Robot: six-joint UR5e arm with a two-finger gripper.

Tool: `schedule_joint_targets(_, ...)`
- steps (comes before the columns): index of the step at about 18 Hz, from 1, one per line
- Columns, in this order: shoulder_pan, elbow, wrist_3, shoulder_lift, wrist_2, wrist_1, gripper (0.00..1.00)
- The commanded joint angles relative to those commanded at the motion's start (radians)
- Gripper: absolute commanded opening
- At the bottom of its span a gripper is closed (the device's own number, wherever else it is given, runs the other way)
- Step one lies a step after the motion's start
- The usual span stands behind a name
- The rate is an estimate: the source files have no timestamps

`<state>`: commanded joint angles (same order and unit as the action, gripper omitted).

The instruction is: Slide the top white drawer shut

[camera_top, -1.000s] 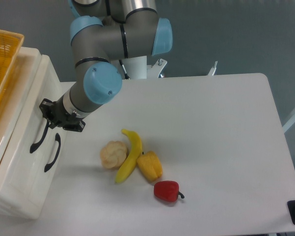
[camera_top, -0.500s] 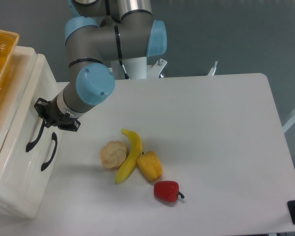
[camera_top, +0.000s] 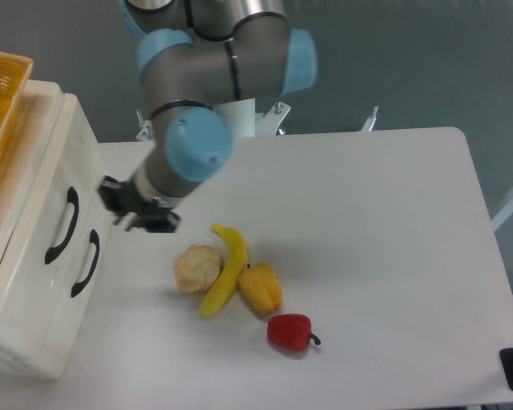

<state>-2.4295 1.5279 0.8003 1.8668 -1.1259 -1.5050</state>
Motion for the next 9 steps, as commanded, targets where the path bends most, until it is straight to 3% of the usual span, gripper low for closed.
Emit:
schedule_joint_targets(6,-0.160,-0.005,0.079,0.023,-0.026,0.189,0.74)
schedule_joint_targets(9,-0.212,-0.006,0.126,0.032,-0.040,0.232,0.88)
